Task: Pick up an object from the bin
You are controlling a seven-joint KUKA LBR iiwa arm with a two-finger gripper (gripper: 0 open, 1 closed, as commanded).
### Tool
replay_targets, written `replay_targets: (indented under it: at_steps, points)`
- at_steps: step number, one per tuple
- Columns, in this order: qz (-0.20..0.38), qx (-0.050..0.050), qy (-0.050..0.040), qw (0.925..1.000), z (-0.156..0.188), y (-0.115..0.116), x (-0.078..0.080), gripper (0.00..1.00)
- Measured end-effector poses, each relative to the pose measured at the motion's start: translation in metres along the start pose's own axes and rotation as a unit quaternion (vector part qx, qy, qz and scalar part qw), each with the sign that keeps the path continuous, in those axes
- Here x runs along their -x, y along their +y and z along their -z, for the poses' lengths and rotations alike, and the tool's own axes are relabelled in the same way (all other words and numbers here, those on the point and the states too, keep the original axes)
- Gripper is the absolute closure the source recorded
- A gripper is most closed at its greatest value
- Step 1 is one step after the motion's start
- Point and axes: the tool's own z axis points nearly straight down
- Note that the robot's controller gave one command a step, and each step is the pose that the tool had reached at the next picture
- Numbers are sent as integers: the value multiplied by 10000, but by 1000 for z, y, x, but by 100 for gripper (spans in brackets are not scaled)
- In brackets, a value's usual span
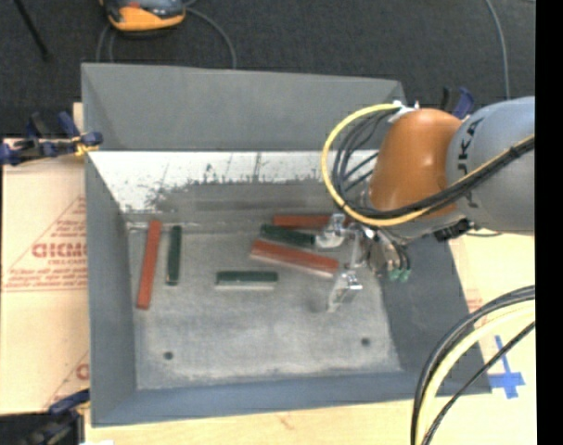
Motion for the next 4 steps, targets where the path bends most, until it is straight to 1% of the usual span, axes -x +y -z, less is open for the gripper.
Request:
replay_targets:
  at_steps: [1, 2, 3, 4]
  points:
    - [-538, -8, -7, 9986, -21, 4, 4, 100]
    - [-529, -11, -6, 9986, -21, 3, 4, 0]
    - [-527, -11, -6, 9986, -21, 3, 4, 0]
    - [-318, 12, 39, 9995, -42, 3, -1, 100]
